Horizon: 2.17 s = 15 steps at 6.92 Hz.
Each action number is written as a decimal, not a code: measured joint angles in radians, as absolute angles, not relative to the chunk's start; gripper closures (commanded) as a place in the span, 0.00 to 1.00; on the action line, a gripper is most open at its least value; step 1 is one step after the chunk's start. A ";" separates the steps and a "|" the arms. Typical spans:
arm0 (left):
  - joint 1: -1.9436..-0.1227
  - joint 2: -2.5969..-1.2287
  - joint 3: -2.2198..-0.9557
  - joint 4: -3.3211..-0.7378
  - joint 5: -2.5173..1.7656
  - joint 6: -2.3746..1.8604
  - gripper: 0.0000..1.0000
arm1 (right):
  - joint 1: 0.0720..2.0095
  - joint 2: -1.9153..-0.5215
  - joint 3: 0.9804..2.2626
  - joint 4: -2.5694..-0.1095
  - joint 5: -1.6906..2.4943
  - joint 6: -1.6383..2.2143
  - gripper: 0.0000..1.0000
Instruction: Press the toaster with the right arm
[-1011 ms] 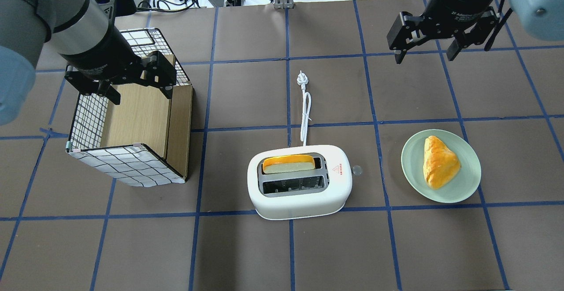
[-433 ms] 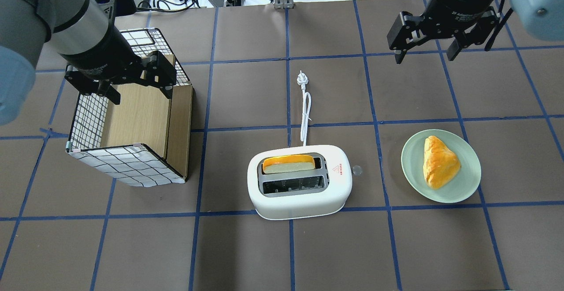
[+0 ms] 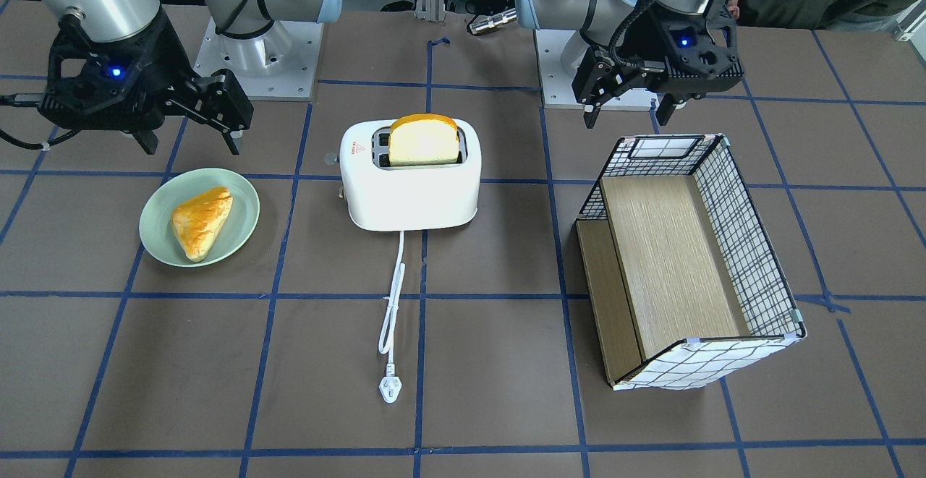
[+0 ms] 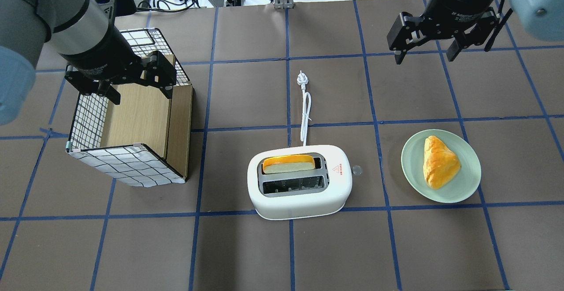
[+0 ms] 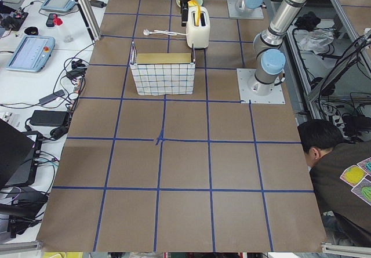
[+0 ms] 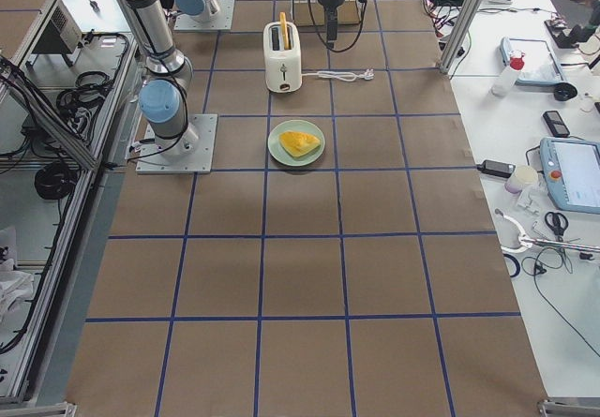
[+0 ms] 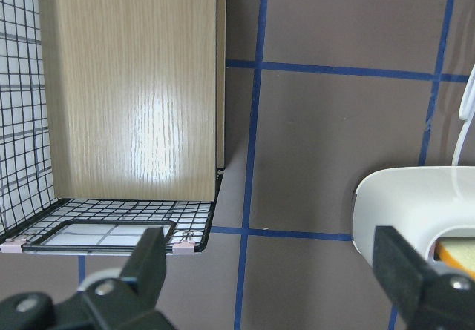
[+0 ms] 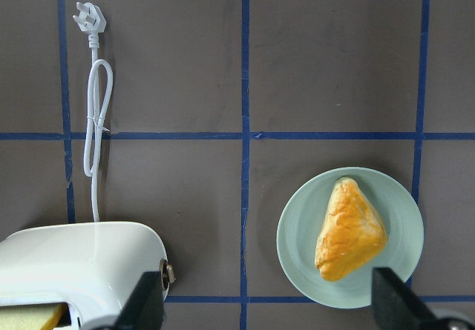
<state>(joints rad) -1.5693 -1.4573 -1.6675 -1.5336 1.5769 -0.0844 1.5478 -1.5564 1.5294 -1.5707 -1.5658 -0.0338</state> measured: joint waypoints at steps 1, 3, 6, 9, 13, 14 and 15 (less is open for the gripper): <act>-1.569 -1.457 -1.667 -1.534 1.577 -0.084 0.00 | 1.548 -1.558 1.529 -1.517 -1.564 -0.033 0.57; -1.569 -1.457 -1.667 -1.534 1.577 -0.084 0.00 | 1.548 -1.566 1.529 -1.381 -1.556 0.014 1.00; -1.569 -1.457 -1.667 -1.534 1.577 -0.084 0.00 | 1.548 -1.596 1.591 -1.323 -1.542 0.086 1.00; -1.569 -1.457 -1.667 -1.534 1.577 -0.084 0.00 | 1.549 -1.612 1.691 -1.326 -1.467 0.092 1.00; -1.569 -1.457 -1.667 -1.534 1.577 -0.084 0.00 | 1.549 -1.599 1.843 -1.438 -1.345 0.088 1.00; -1.569 -1.457 -1.667 -1.534 1.577 -0.084 0.00 | 1.548 -1.582 1.858 -1.478 -1.317 0.089 1.00; -1.569 -1.457 -1.667 -1.534 1.577 -0.084 0.00 | 1.548 -1.563 1.865 -1.509 -1.291 0.090 1.00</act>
